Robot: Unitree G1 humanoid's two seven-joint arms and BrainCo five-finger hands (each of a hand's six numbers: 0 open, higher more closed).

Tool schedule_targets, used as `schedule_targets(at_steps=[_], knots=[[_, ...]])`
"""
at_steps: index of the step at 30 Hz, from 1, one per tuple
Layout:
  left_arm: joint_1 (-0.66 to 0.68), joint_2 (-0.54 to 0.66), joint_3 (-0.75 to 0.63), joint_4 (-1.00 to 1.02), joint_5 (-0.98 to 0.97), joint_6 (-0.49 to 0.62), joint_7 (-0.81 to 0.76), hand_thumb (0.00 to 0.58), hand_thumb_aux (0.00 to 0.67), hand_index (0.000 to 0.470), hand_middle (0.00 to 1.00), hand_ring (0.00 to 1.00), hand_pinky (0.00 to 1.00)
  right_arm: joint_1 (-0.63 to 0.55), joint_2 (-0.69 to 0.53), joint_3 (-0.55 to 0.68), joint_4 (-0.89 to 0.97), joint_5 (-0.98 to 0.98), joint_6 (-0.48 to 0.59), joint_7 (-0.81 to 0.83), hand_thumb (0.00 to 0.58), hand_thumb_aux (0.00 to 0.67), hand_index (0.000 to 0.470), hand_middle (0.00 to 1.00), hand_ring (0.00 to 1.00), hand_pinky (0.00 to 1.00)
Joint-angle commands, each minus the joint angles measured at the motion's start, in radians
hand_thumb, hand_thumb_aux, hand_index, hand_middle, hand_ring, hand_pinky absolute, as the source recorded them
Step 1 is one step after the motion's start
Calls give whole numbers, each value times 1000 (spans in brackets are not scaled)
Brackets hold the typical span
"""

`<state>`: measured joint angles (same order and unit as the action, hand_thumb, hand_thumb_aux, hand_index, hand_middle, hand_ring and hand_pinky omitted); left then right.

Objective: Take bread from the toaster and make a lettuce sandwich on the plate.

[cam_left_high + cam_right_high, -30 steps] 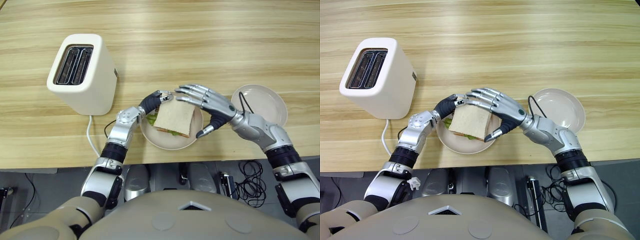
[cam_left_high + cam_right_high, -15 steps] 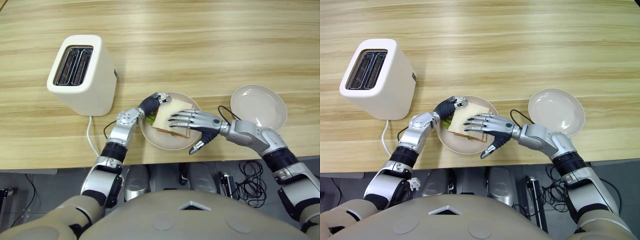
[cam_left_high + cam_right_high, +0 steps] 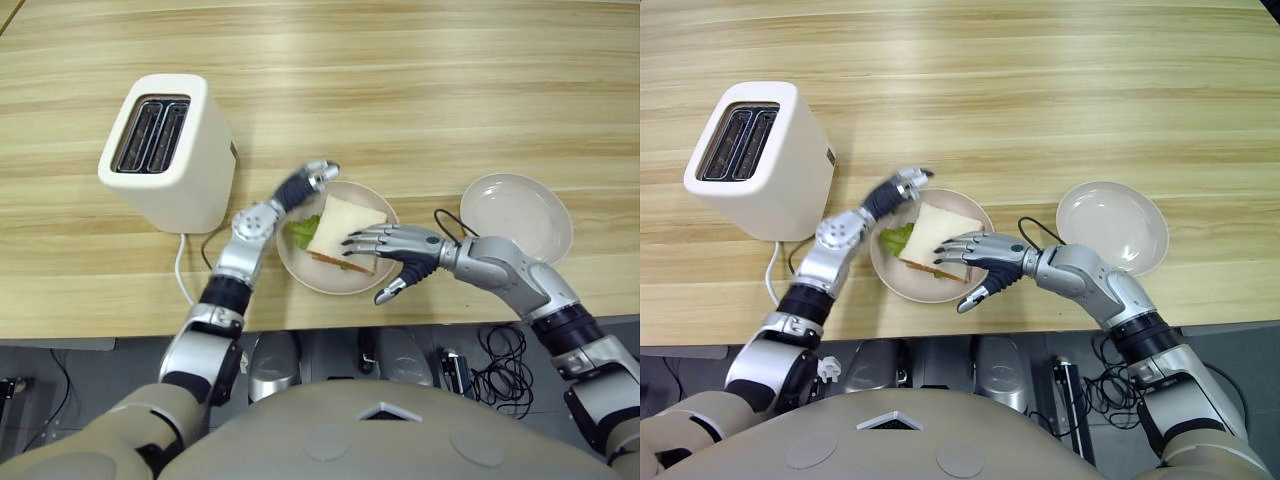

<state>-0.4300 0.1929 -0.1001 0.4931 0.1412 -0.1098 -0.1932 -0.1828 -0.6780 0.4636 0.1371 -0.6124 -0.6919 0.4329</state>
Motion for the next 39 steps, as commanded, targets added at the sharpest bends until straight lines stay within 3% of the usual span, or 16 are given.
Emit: schedule_targets(at_steps=[1,2,11,12,13,14,15,16,17,20,22,24,25,26,27,39], knots=[[-11,57,35,-114,173,-49,260,0,0,0,110,110,110,39,-20,63,76,-85,38,55,0,0,0,0,0,0],[-7,67,34,-142,210,-57,305,0,0,0,0,0,0,34,-17,61,79,-95,37,41,0,0,0,0,0,0],[80,39,19,-327,227,-137,368,0,0,0,0,0,0,-34,56,18,125,-160,8,-196,0,0,0,0,0,0],[89,34,15,-331,217,-141,355,0,0,0,0,0,0,-37,66,9,133,-143,2,-214,201,129,88,0,0,0],[98,29,14,-334,209,-148,347,223,145,99,0,0,0,-39,76,-3,136,-120,-4,-231,472,381,262,0,0,0],[105,26,15,-336,205,-152,341,360,257,177,0,0,0,-38,87,-16,134,-92,-7,-242,520,455,312,0,0,0],[109,26,16,-337,203,-155,337,360,257,177,0,0,0,-37,94,-28,130,-69,-11,-249,520,455,312,0,0,0],[113,26,20,-336,199,-157,335,445,347,238,0,0,0,-38,100,-40,123,-51,-15,-258,554,528,363,624,624,624],[114,27,25,-334,196,-158,334,445,347,238,0,0,0,-41,104,-53,112,-45,-23,-281,559,544,373,1000,1000,1000],[115,33,42,-331,177,-159,331,385,281,193,0,0,0,-59,124,-109,59,10,-53,-336,580,670,460,1000,1000,1000],[119,34,53,-343,165,-161,327,382,279,191,0,0,0,-72,139,-154,21,63,-74,-363,580,670,460,1000,1000,1000],[128,33,61,-373,148,-167,318,559,544,373,0,0,0,-84,156,-205,-12,132,-96,-390,580,670,460,1000,1000,1000],[134,33,61,-390,139,-169,309,559,544,373,0,0,0,-87,166,-225,-22,177,-99,-393,580,670,460,1000,1000,1000],[143,32,61,-413,121,-173,295,580,670,460,855,855,855,-88,178,-245,-28,228,-101,-393,580,670,460,1000,1000,1000],[153,30,60,-440,96,-177,275,580,670,460,1000,1000,1000,-85,191,-260,-31,288,-98,-385,580,670,460,1000,1000,1000],[340,180,78,-843,-565,67,-275,580,670,460,1000,1000,1000,9,222,-317,-5,875,164,-9,580,670,460,1000,1000,1000]])
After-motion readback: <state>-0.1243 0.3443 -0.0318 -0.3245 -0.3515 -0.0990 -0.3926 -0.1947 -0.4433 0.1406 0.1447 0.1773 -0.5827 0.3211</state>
